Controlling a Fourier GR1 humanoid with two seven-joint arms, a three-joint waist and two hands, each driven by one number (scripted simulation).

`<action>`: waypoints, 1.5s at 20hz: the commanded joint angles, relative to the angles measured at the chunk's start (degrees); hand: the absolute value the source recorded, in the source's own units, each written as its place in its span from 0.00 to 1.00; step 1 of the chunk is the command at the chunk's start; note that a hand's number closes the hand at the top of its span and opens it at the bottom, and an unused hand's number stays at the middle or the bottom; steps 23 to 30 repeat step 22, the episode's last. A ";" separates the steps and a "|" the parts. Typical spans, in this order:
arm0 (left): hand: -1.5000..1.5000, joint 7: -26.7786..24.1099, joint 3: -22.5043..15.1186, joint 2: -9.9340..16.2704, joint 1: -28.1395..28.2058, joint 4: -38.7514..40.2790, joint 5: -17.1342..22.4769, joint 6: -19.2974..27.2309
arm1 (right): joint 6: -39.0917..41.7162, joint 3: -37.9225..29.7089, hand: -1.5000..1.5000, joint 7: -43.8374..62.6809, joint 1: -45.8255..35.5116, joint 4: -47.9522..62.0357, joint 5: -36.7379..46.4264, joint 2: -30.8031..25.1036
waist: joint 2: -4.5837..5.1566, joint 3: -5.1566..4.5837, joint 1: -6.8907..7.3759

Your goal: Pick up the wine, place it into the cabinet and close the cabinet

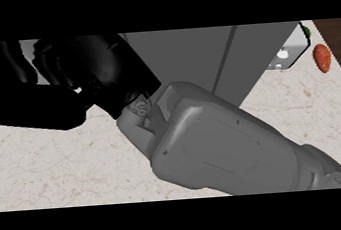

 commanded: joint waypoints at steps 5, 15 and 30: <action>0.00 3.04 1.13 -1.39 1.01 -3.97 -2.07 1.61 | 9.36 -7.56 1.00 -10.56 1.94 12.43 -1.77 -2.01 | -0.01 0.10 -0.26; 0.00 3.15 1.30 -2.35 -0.55 0.38 -2.72 -1.78 | 13.58 -10.10 1.00 -18.22 0.65 24.05 1.36 -5.04 | 0.39 0.01 0.58; 0.00 4.60 1.34 -3.06 -4.29 2.11 -2.52 -1.21 | 13.26 -10.03 1.00 -20.35 -1.23 26.51 3.07 -3.97 | 0.64 -0.06 0.32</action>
